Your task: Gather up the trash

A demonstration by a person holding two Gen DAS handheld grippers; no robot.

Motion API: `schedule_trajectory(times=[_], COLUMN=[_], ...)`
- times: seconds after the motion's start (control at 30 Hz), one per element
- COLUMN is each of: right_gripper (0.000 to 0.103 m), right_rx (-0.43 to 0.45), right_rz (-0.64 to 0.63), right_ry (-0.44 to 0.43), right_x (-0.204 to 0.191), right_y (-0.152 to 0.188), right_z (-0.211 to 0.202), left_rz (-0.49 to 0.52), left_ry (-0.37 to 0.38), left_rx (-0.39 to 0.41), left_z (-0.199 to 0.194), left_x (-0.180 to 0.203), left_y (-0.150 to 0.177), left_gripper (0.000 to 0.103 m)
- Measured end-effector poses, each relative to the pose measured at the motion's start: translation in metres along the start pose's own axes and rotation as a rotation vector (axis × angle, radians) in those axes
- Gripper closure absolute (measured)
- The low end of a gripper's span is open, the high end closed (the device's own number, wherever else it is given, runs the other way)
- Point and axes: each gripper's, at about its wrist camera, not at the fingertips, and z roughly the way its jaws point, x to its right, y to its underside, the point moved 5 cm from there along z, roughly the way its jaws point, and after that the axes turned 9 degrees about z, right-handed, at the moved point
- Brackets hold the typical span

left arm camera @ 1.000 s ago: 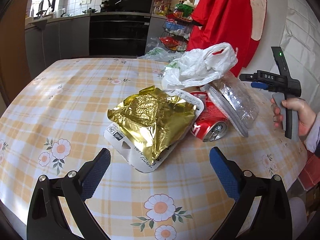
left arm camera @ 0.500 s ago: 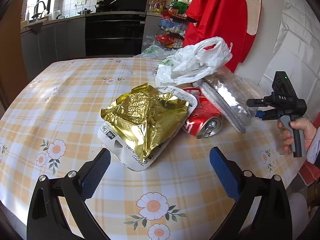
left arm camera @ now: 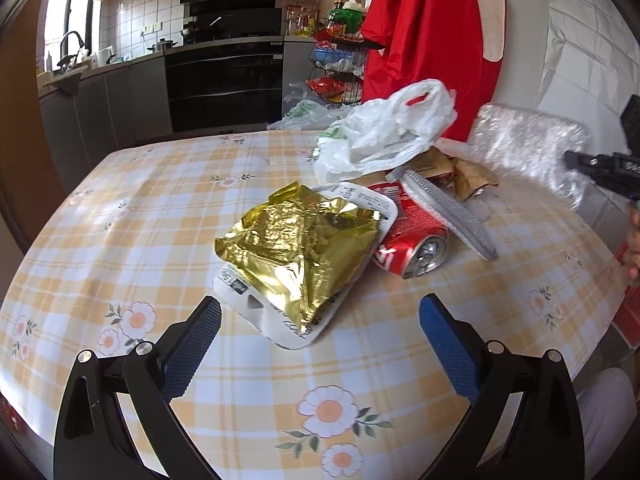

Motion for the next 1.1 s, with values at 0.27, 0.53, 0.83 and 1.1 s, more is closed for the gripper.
schedule_trajectory(times=[0.27,0.53,0.83,1.1], right_gripper=[0.083,0.083,0.083,0.083], right_rx=[0.007,-0.023,-0.032,-0.043], right_rz=[-0.008,-0.021,-0.028,-0.004], right_ry=[-0.002,-0.004,-0.005,-0.019], right_x=[-0.015,-0.018,-0.02,-0.017], right_y=[0.011,0.022,0.027,0.036], right_z=[-0.007,-0.005,0.002,0.007], left_rz=[0.09,0.168,-0.239,-0.563], left_ry=[-0.03,-0.034,0.074,-0.097], left_rx=[-0.072,-0.089,-0.161,-0.336], left_z=[0.034,0.058,0.073,0.115], left_x=[-0.007,-0.005,-0.029,-0.051], left_y=[0.001,-0.01,-0.05,-0.057], left_gripper=[0.008,0.022,0.008,0.006])
